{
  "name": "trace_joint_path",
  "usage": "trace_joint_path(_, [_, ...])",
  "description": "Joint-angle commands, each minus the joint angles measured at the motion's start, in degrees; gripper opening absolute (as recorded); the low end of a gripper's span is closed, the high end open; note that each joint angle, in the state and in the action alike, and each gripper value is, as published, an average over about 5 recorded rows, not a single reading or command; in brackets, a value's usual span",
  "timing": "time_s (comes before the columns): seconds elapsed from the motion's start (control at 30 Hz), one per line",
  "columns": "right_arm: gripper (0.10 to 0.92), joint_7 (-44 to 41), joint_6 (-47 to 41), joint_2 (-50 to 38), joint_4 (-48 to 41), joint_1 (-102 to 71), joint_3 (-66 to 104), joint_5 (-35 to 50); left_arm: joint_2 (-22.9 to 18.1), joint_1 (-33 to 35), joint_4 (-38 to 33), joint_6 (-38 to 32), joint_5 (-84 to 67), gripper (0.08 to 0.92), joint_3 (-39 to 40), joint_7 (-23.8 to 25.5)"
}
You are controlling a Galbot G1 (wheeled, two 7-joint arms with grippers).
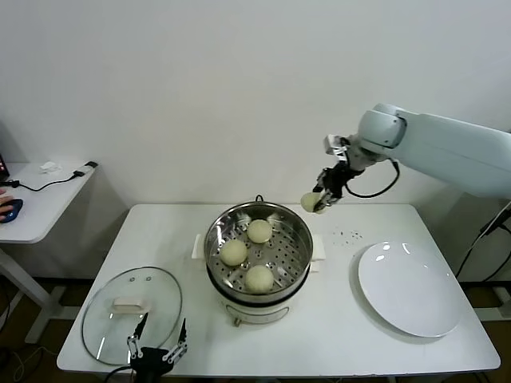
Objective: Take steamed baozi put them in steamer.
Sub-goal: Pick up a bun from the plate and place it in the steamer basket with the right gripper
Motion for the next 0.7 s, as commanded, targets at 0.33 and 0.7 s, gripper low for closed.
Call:
trace_joint_path(0.33, [0.458, 6.3, -4.7, 14.8, 1.5, -1.2, -10.8, 9.7, 0.7, -0.6, 0.2, 0.1, -0.2, 0.823, 0.0, 0.1])
trace_joint_path(0.7, [0.464, 6.5, -4.6, 14.1, 2.1, -3.3, -13.0, 7.8, 0.8, -1.1, 0.6, 0.2, -0.2, 0.823, -0.2, 0.2])
